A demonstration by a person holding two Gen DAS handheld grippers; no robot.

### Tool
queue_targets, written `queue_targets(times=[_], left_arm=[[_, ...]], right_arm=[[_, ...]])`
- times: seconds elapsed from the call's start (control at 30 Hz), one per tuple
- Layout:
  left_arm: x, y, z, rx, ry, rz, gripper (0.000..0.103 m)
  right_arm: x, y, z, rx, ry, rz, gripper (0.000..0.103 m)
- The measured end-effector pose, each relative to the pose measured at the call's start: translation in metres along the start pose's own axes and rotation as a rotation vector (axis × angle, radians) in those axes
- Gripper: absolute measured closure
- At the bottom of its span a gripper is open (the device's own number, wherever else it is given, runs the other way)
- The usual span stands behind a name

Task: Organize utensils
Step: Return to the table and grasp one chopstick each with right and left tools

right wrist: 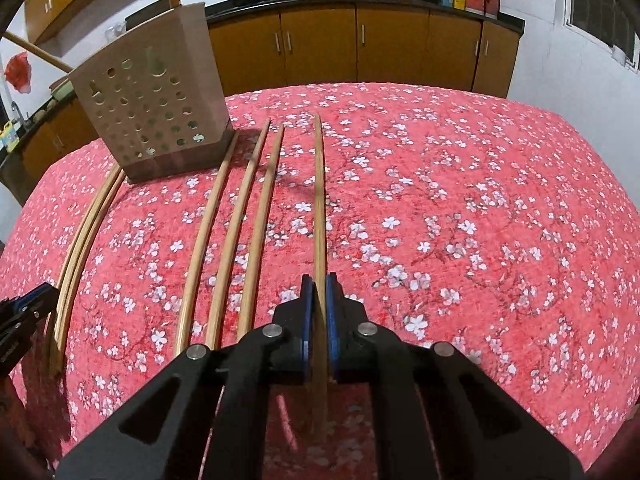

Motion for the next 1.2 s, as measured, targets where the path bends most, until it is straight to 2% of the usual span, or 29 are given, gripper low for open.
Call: queue_targets(times=[0.07, 0.1, 0.4, 0.53, 0.77, 1.2], left_arm=[[0.003, -0.001, 0.000, -0.002, -0.014, 0.000, 0.093], [0.006, -0.002, -0.001, -0.001, -0.013, 0.004, 0.094], [0.050, -0.019, -0.011, -0.002, -0.070, 0.054, 0.095], [0.066, -0.024, -0.014, -0.010, -0.051, 0.104, 0.095], [0.067, -0.027, -0.014, -0.013, -0.021, 0.126, 0.094], [0.066, -0.024, -0.012, -0.013, -0.018, 0.130, 0.093]], right_arm=[[0.000, 0.002, 0.002, -0.002, -0.001, 0.003, 0.095], [0.000, 0.002, 0.002, -0.004, 0.000, 0.006, 0.095], [-0.004, -0.010, -0.005, -0.013, 0.017, 0.013, 0.095], [-0.010, -0.019, -0.012, -0.024, 0.029, -0.004, 0.095], [-0.012, -0.022, -0.015, -0.030, 0.027, -0.011, 0.095], [-0.012, -0.022, -0.014, -0.032, 0.024, -0.016, 0.095]])
Point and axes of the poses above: each gripper's, at about its wrist camera, not at the fingertips, and z roughly against the way its jaws point, x to its left, y to its underside, the point moved 10 cm from there along -z, roughly the way its jaws point, and after that the axes turned 4 degrees about x, right-handed, at the moved point
